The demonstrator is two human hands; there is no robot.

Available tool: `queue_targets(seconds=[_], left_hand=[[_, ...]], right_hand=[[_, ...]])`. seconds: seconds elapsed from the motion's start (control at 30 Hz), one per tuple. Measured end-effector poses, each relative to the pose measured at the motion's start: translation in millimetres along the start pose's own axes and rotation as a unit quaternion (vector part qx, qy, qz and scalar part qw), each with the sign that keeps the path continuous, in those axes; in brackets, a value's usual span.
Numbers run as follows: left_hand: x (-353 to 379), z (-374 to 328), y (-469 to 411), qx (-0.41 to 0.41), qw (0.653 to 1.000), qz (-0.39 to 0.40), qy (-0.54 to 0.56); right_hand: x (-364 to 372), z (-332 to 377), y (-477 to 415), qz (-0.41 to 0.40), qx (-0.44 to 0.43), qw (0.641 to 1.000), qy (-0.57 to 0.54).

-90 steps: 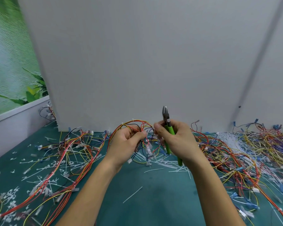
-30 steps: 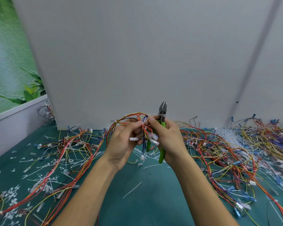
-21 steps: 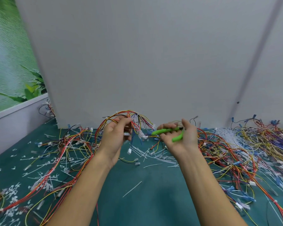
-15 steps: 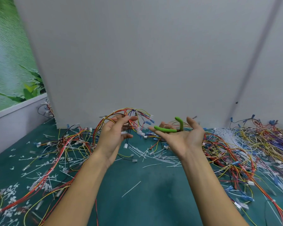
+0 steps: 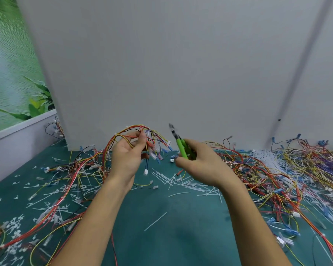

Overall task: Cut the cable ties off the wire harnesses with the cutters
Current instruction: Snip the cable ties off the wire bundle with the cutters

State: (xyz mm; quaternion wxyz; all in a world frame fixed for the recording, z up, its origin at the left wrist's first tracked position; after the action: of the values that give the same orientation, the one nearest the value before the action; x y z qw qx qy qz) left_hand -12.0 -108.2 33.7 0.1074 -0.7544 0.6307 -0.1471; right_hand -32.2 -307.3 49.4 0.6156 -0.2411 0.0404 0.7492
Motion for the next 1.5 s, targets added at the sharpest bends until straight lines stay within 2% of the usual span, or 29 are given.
queue_targets(seconds=[0.23,0.5,0.8,1.07,1.5], left_hand=[[-2.8,3.0,-1.0,0.061,0.994,-0.064,-0.058],[-2.3,1.5,0.1,0.082,0.990,-0.070,-0.090],[-0.4,2.3,0.7,0.099,0.990,-0.053,-0.083],[-1.7,2.4,-0.6,0.092,0.991,-0.040,-0.084],[-5.8,0.0,-1.4,0.114,0.990,0.005,-0.084]], right_hand=[[0.3,16.9,14.4,0.064,-0.029,0.996,0.062],[3.9,17.3,14.7,0.072,-0.029,0.994,0.078],[6.5,11.3,9.8,0.097,-0.046,0.994,0.006],[8.8,13.3,10.9,0.121,-0.023,0.984,-0.128],[11.9,10.4,9.2,0.130,-0.037,0.983,-0.121]])
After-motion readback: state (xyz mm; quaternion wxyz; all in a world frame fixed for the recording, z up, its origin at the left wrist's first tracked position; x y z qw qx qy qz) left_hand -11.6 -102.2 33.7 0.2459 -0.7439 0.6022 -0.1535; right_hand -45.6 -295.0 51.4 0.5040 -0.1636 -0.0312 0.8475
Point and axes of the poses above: each hand's wrist, its own y-axis away from the middle knuckle, its own x-axis out of the palm, z = x × y, the point moved 1 cm from there along -y, towards the middle knuckle, and after that the axes turned 11 degrees about -y, right-handed, at the moved point
